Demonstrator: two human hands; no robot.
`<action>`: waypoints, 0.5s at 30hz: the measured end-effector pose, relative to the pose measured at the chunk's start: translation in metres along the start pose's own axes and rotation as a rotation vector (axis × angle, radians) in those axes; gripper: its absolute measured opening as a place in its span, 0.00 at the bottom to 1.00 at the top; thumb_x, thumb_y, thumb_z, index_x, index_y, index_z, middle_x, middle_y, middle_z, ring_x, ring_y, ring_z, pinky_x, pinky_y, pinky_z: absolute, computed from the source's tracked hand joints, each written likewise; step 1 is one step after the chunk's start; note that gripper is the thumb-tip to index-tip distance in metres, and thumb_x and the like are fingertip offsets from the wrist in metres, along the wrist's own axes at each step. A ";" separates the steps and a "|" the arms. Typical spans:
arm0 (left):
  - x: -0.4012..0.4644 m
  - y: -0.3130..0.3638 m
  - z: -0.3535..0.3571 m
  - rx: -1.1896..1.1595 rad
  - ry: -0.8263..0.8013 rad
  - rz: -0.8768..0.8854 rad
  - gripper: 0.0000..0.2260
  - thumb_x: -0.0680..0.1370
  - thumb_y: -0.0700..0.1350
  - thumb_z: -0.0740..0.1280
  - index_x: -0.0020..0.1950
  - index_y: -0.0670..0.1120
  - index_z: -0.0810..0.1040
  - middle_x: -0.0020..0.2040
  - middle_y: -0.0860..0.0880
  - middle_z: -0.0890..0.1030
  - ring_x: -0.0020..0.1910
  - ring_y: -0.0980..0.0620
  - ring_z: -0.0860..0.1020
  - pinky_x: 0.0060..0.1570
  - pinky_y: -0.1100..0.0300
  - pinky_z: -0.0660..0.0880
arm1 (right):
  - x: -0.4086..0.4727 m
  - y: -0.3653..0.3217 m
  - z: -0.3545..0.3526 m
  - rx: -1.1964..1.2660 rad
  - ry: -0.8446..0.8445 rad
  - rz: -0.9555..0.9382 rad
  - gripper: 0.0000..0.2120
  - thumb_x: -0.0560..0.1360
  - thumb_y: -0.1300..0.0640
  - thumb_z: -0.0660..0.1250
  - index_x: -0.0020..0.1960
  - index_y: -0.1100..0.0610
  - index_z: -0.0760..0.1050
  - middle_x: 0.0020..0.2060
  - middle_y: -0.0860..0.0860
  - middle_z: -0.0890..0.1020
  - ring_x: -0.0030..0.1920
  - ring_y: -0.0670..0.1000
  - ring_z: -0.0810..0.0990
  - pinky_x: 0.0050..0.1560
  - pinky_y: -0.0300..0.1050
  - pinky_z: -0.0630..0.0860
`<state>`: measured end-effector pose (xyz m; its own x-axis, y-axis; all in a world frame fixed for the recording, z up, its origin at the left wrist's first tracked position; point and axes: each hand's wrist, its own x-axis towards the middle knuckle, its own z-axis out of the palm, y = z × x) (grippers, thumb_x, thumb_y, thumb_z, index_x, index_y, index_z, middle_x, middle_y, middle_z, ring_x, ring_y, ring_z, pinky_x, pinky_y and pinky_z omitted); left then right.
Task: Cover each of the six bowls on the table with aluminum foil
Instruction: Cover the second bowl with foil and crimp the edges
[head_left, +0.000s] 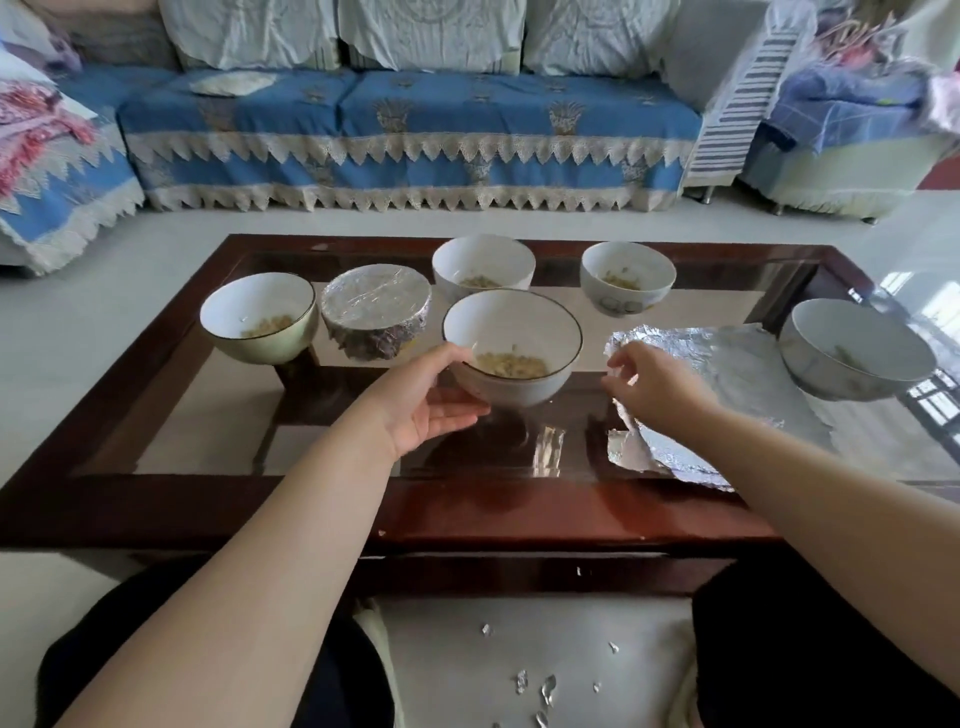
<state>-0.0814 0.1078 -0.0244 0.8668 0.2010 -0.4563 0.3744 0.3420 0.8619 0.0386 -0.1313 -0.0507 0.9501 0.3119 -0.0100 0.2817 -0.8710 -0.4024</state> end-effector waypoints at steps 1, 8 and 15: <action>0.003 -0.003 0.004 0.036 -0.008 -0.018 0.06 0.79 0.45 0.66 0.55 0.48 0.76 0.45 0.42 0.83 0.43 0.42 0.84 0.48 0.52 0.81 | -0.002 0.009 0.001 -0.065 0.011 0.004 0.18 0.76 0.47 0.65 0.63 0.53 0.71 0.59 0.53 0.76 0.57 0.55 0.75 0.55 0.52 0.74; 0.011 -0.017 0.013 0.220 -0.029 -0.076 0.10 0.81 0.46 0.62 0.63 0.47 0.71 0.41 0.40 0.83 0.37 0.44 0.85 0.36 0.55 0.81 | -0.002 0.023 0.016 -0.280 -0.190 0.157 0.40 0.76 0.39 0.59 0.75 0.67 0.53 0.73 0.65 0.59 0.73 0.66 0.57 0.72 0.59 0.60; 0.017 -0.016 0.015 0.322 -0.009 -0.082 0.09 0.82 0.46 0.59 0.61 0.48 0.71 0.40 0.41 0.83 0.36 0.45 0.84 0.37 0.57 0.81 | 0.000 0.017 0.020 -0.240 -0.174 0.174 0.34 0.76 0.43 0.61 0.71 0.66 0.58 0.69 0.63 0.66 0.69 0.65 0.64 0.66 0.58 0.66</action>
<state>-0.0679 0.0923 -0.0426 0.8317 0.1760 -0.5266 0.5269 0.0492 0.8485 0.0409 -0.1387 -0.0763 0.9553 0.1926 -0.2243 0.1603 -0.9749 -0.1544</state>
